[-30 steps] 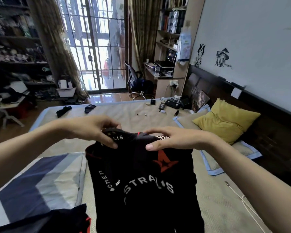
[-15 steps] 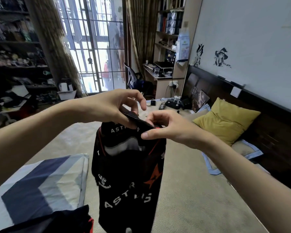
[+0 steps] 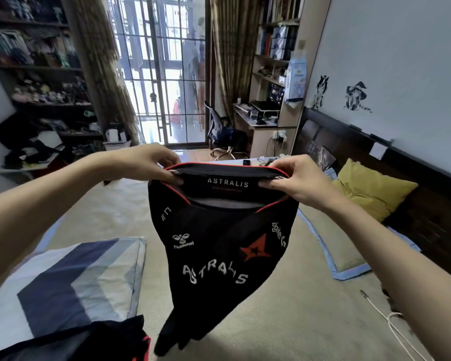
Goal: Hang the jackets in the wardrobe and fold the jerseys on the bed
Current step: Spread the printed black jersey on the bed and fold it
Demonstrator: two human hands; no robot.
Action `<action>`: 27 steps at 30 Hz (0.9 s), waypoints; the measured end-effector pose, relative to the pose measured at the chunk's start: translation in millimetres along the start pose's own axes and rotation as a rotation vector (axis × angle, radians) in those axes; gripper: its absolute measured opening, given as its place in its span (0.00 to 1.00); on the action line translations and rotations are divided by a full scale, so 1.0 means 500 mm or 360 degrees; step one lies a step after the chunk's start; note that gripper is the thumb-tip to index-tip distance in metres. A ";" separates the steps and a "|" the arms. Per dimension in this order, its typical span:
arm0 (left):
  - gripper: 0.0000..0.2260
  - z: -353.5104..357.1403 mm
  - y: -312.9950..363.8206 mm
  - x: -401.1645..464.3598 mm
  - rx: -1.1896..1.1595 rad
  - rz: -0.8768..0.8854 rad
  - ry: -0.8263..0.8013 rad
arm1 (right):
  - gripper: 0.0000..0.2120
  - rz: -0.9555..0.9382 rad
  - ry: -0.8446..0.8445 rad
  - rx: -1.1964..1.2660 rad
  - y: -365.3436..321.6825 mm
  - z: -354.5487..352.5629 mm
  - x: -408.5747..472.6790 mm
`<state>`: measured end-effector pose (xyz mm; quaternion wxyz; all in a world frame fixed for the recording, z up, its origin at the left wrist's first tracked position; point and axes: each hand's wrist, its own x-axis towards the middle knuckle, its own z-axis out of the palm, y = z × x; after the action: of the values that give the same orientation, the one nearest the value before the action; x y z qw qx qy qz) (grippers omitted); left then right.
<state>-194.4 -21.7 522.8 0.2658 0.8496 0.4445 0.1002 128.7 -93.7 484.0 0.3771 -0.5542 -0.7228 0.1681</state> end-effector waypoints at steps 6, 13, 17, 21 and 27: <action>0.09 0.026 -0.019 -0.001 -0.0538 -0.0098 -0.0034 | 0.11 0.0295 -0.0129 0.0085 0.035 -0.014 0.007; 0.11 0.039 -0.005 0.001 -0.0233 -0.0105 0.0346 | 0.16 0.0341 -0.0074 0.0302 0.040 -0.068 0.022; 0.09 0.061 -0.004 0.020 0.0293 -0.0008 0.0752 | 0.14 0.0195 0.0098 -0.0008 0.075 -0.069 0.042; 0.09 0.089 0.012 0.020 0.0357 -0.0073 0.0961 | 0.14 0.0068 0.0222 -0.0101 0.112 -0.057 0.036; 0.13 0.114 0.034 -0.036 -0.0176 -0.0135 0.0714 | 0.14 0.0266 0.0080 0.0279 0.120 -0.064 -0.017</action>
<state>-169.8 -64.9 485.7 0.2105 0.7707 0.5216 0.2993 193.6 -87.5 462.1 0.4268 -0.5815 -0.6469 0.2476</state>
